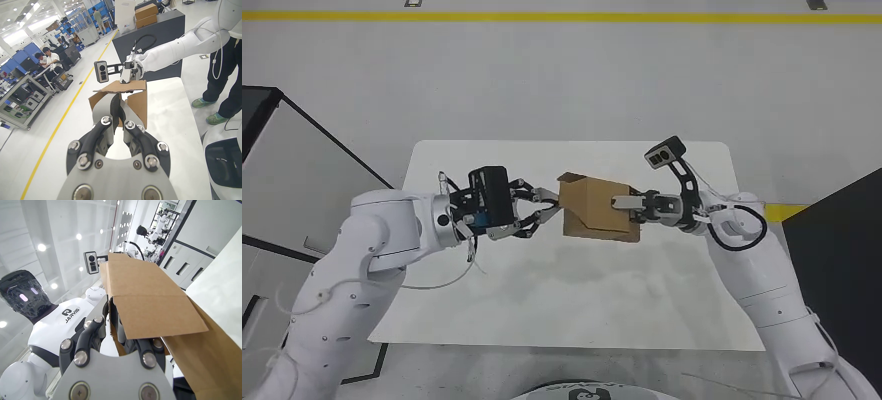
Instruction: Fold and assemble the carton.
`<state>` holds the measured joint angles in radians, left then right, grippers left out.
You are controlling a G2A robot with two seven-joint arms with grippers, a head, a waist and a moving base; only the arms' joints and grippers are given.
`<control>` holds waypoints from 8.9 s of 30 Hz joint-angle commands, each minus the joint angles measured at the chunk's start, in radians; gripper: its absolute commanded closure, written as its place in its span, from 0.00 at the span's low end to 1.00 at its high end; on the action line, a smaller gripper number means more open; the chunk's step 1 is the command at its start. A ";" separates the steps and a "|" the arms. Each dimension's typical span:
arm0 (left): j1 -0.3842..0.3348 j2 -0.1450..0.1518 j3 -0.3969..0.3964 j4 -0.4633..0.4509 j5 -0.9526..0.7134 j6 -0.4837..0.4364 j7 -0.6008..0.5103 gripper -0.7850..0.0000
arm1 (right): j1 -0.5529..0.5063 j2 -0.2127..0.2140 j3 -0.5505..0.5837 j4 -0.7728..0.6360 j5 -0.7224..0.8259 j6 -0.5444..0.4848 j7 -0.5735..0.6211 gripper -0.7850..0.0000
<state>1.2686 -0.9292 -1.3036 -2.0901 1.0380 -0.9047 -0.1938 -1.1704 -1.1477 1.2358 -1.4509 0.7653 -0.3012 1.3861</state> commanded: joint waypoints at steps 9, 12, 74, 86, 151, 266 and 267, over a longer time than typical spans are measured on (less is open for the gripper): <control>-0.002 -0.002 0.025 -0.004 0.002 -0.005 0.008 1.00 | -0.002 0.006 -0.009 -0.015 -0.081 0.015 -0.018 1.00; -0.006 -0.003 0.031 0.002 0.001 -0.003 0.010 1.00 | -0.007 0.008 -0.008 -0.023 -0.087 0.011 -0.018 1.00; -0.016 -0.013 0.035 0.044 0.062 0.006 0.130 1.00 | 0.030 -0.021 -0.150 0.128 0.358 0.261 0.150 1.00; -0.024 -0.014 0.033 0.033 0.072 0.002 0.127 1.00 | 0.042 -0.033 -0.174 0.155 0.403 0.294 0.150 1.00; -0.036 -0.018 0.035 -0.051 0.425 0.046 0.237 1.00 | 0.074 -0.078 -0.171 0.253 0.424 0.371 0.127 1.00; 0.015 -0.013 0.080 -0.113 0.537 0.070 0.354 1.00 | -0.007 -0.089 -0.122 0.135 0.368 0.385 0.150 1.00; 0.017 -0.013 0.079 -0.114 0.537 0.070 0.355 1.00 | -0.009 -0.089 -0.121 0.133 0.368 0.384 0.150 1.00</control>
<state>1.2837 -0.9427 -1.2239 -2.2029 1.5742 -0.8341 0.1608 -1.1777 -1.2369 1.1138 -1.3161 1.1331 0.0843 1.5360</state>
